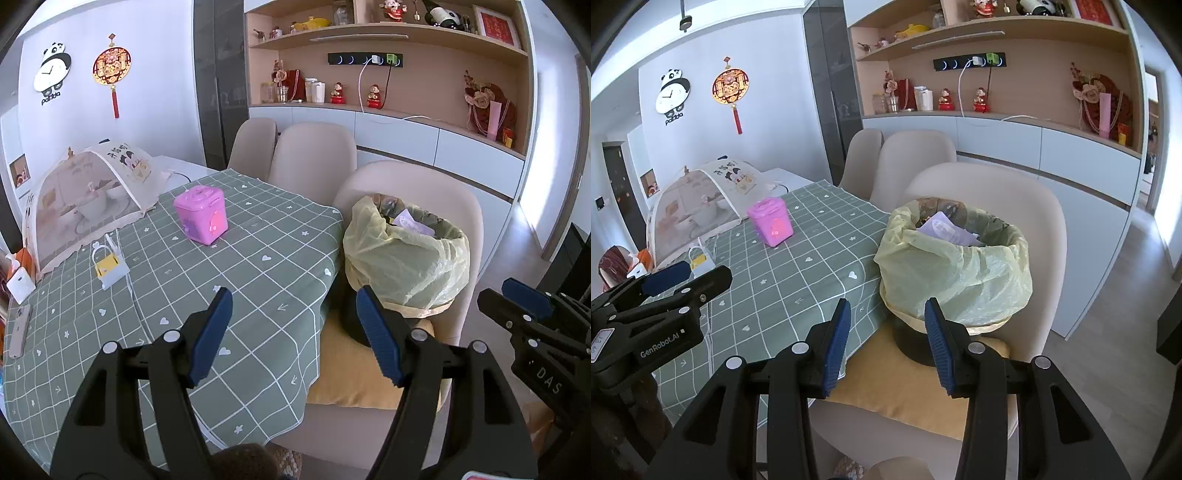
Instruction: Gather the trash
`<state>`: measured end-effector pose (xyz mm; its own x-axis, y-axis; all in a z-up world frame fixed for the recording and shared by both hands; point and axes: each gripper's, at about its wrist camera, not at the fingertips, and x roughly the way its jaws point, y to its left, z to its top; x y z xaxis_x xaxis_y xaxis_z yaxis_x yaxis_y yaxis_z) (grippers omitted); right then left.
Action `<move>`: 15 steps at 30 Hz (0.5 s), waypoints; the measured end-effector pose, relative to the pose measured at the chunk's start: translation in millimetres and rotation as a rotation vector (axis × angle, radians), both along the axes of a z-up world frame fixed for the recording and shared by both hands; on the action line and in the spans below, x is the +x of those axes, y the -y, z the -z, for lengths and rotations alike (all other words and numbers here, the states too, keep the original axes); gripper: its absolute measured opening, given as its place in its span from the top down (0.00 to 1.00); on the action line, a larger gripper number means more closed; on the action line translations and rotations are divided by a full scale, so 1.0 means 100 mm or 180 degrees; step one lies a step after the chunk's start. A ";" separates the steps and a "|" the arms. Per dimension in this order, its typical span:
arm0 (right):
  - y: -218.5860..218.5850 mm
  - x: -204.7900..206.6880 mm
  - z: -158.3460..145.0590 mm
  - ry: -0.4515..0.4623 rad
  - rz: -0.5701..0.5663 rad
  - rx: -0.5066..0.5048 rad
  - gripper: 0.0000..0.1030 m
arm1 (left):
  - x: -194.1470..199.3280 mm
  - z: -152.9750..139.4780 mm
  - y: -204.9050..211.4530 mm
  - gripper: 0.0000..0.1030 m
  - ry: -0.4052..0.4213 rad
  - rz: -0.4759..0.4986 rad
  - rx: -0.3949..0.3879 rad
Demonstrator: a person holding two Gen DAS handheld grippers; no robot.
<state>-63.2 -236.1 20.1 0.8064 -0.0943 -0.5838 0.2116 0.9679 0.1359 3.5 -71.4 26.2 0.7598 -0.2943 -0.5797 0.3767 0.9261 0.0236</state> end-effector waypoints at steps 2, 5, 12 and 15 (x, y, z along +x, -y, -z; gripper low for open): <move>0.02 -0.01 0.00 0.0001 0.0004 0.0005 0.61 | 0.00 0.00 0.00 0.36 0.0001 0.0008 0.0000; 0.03 -0.02 0.00 0.0008 0.0020 0.0002 0.61 | -0.02 0.00 0.00 0.36 -0.0001 0.0015 -0.0005; 0.04 -0.03 -0.01 0.0005 0.0020 0.0002 0.61 | -0.04 -0.02 0.02 0.36 -0.0022 0.0029 -0.0017; 0.04 -0.03 -0.01 0.0003 0.0021 0.0002 0.61 | -0.04 -0.02 0.03 0.36 -0.0026 0.0038 -0.0017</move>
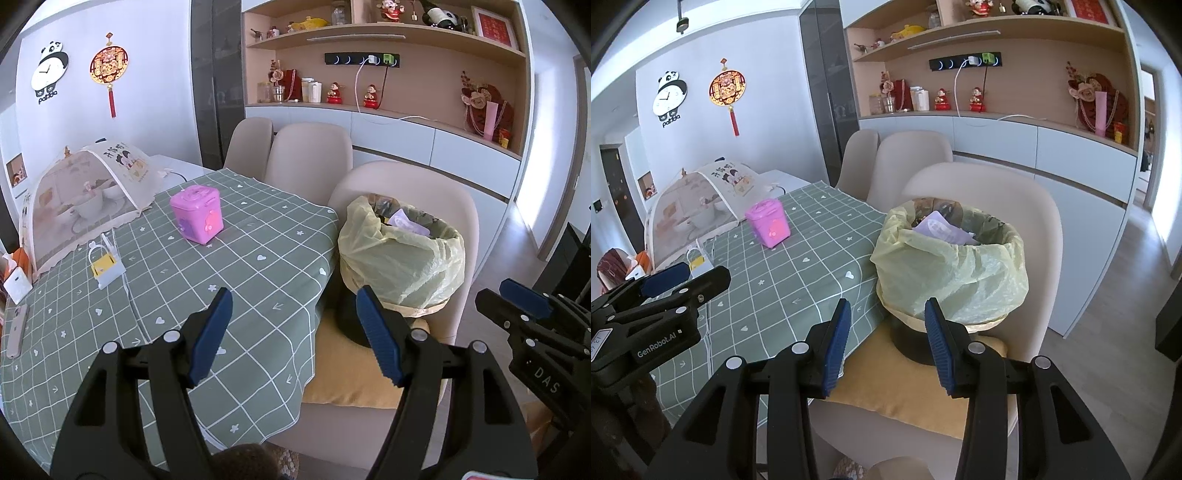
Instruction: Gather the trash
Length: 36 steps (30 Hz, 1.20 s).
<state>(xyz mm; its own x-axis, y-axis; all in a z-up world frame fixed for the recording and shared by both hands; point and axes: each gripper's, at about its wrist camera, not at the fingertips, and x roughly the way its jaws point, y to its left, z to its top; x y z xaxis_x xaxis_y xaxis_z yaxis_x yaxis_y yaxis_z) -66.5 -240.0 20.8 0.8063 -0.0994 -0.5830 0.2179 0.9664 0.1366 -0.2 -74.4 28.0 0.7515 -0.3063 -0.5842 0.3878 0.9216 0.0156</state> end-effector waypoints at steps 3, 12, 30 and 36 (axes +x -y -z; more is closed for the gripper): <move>0.00 0.00 0.00 0.0001 -0.0001 0.0006 0.61 | 0.00 0.00 0.01 0.36 -0.0011 -0.0003 0.0000; 0.00 0.00 0.01 -0.0005 -0.0001 0.0018 0.61 | 0.01 0.01 0.00 0.36 -0.0008 0.0001 0.0001; 0.00 -0.01 0.00 0.0010 0.0007 0.0026 0.61 | 0.00 0.01 0.01 0.36 -0.0009 -0.0003 0.0000; 0.00 -0.03 -0.01 0.0035 0.0036 0.0032 0.61 | -0.01 0.04 0.01 0.36 -0.0016 0.0025 0.0001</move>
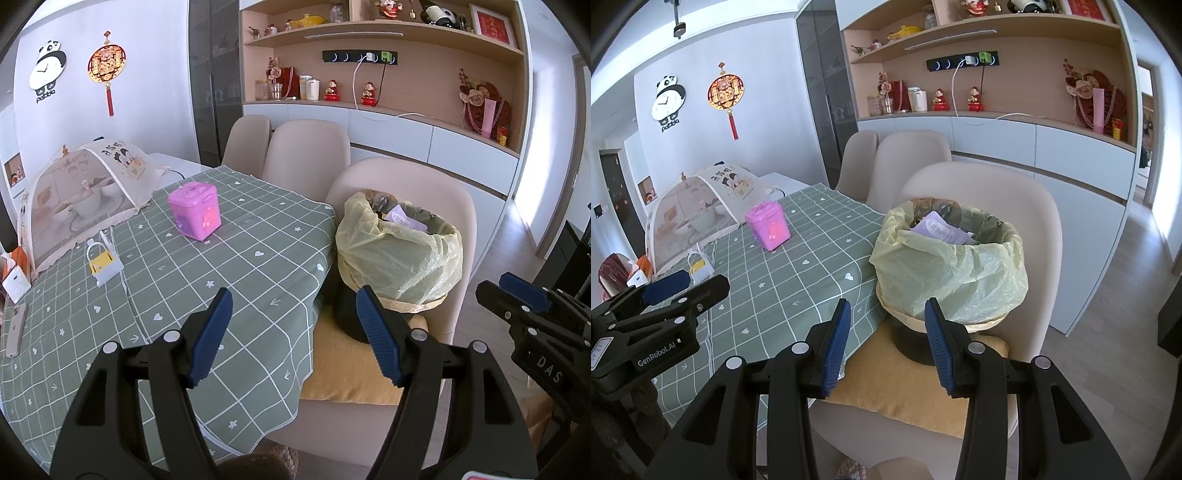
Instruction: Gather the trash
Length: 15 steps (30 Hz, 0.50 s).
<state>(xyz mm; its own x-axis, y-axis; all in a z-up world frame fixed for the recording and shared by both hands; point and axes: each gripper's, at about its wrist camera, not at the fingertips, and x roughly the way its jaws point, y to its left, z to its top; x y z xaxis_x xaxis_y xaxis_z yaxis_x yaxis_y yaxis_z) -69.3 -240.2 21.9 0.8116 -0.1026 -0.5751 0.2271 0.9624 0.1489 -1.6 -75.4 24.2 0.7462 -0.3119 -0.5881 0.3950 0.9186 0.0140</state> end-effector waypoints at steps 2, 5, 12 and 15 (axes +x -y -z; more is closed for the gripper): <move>0.00 -0.01 -0.01 0.0009 0.0008 0.0001 0.61 | -0.01 0.02 0.00 0.36 -0.0003 0.0014 0.0004; -0.01 -0.02 -0.01 0.0016 0.0023 -0.0002 0.61 | -0.02 0.03 0.01 0.36 -0.0012 0.0027 0.0006; -0.01 -0.02 -0.01 0.0009 0.0034 -0.0005 0.61 | -0.03 0.03 -0.01 0.36 0.0049 0.0030 0.0001; -0.03 -0.03 0.00 -0.0002 0.0047 -0.0004 0.61 | -0.02 0.03 -0.02 0.36 0.0002 0.0022 -0.0018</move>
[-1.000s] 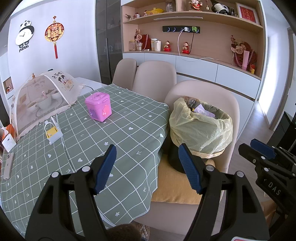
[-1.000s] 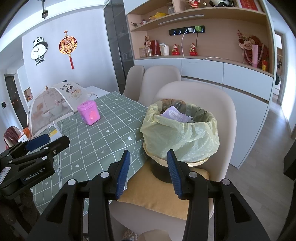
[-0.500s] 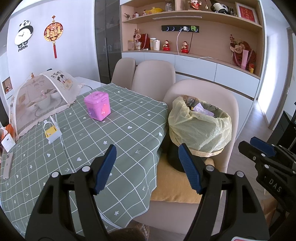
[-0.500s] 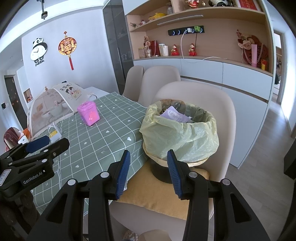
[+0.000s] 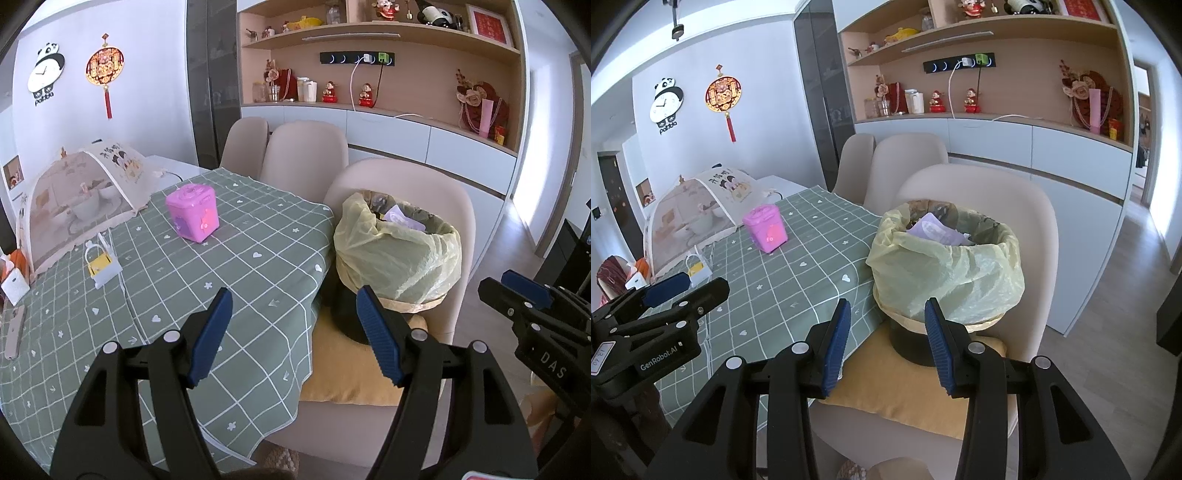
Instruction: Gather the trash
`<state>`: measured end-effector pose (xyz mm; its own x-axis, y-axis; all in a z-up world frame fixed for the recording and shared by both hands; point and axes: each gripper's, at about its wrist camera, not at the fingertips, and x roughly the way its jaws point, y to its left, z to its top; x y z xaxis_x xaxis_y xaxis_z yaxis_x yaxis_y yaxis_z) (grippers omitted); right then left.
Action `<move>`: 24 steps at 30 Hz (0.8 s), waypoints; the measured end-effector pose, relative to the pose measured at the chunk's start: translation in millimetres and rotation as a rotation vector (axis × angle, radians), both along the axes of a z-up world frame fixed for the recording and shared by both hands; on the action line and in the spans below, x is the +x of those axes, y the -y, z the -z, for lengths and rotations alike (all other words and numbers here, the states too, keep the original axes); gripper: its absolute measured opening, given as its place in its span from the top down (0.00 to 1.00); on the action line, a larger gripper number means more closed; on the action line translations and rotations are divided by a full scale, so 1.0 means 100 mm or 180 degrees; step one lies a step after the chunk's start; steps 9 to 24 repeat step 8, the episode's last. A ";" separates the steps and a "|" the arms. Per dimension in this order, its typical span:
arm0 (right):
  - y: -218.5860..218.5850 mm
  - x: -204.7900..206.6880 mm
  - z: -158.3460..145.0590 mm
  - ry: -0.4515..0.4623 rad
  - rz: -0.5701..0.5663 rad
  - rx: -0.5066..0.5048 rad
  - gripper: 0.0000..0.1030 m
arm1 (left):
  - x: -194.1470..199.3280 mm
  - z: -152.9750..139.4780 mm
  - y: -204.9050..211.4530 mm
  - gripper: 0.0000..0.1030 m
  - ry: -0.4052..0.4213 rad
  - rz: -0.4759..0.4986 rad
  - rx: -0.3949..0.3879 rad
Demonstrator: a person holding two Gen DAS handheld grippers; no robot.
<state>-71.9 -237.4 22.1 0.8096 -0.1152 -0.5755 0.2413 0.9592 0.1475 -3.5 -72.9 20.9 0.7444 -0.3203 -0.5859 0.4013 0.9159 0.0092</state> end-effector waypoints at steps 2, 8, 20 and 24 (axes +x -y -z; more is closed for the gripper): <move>-0.01 0.01 0.01 -0.0015 -0.0001 0.0001 0.61 | 0.02 0.01 -0.01 0.36 -0.0044 -0.0051 -0.0013; -0.03 0.08 0.09 -0.0070 -0.0037 0.0035 0.61 | 0.12 0.09 -0.08 0.36 -0.0126 -0.0156 0.0030; -0.03 0.08 0.09 -0.0070 -0.0037 0.0035 0.61 | 0.12 0.09 -0.08 0.36 -0.0126 -0.0156 0.0030; -0.03 0.08 0.09 -0.0070 -0.0037 0.0035 0.61 | 0.12 0.09 -0.08 0.36 -0.0126 -0.0156 0.0030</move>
